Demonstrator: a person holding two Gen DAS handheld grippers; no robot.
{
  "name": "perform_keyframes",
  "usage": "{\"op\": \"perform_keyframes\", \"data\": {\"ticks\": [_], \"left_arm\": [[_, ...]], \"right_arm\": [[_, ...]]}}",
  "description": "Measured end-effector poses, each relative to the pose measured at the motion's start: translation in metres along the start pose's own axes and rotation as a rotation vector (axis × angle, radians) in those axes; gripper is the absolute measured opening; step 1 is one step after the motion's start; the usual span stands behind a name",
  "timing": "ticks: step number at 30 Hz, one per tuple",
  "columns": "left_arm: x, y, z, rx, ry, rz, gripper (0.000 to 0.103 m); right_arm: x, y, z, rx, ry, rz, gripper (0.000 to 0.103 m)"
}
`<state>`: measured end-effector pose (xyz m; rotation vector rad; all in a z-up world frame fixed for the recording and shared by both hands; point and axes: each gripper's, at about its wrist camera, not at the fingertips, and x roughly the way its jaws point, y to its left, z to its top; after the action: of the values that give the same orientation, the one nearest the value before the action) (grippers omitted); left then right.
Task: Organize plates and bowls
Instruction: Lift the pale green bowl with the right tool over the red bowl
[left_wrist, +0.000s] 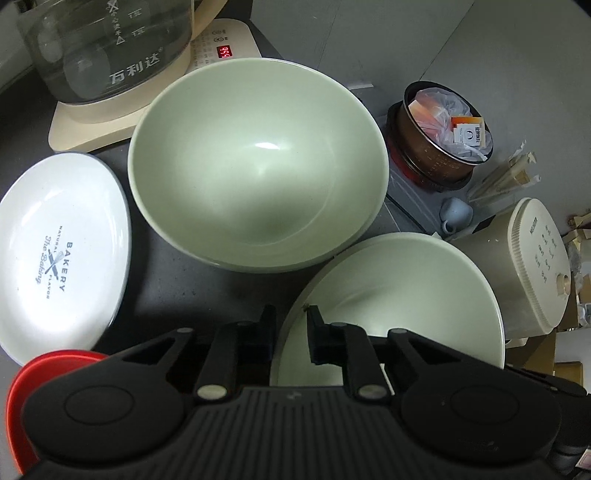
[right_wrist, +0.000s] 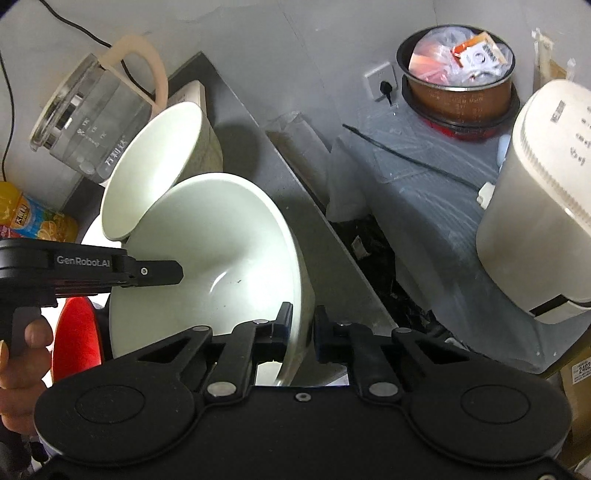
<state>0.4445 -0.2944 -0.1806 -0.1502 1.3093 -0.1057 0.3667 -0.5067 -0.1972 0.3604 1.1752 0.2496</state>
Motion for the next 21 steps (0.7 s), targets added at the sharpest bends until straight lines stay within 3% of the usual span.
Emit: {"op": "perform_keyframes", "data": {"ticks": [8,14,17,21], "left_arm": [[-0.031,0.009,-0.006,-0.016,-0.050,-0.079,0.013],[-0.069,0.023,-0.007,-0.016,-0.092,-0.139,0.013],[-0.089,0.030,-0.007,-0.006,-0.135,-0.150,0.013],[-0.108,0.042,-0.013,-0.011,-0.168,-0.143,0.014]], "right_arm": [[-0.038,0.027,0.001,-0.035,-0.085,-0.028,0.011],[-0.067,0.052,-0.004,-0.046,-0.144,0.002,0.013],[-0.071,0.055,-0.004,0.005,-0.143,0.051,0.015],[-0.074,0.072,-0.009,-0.049,-0.158,0.063,0.015]]}}
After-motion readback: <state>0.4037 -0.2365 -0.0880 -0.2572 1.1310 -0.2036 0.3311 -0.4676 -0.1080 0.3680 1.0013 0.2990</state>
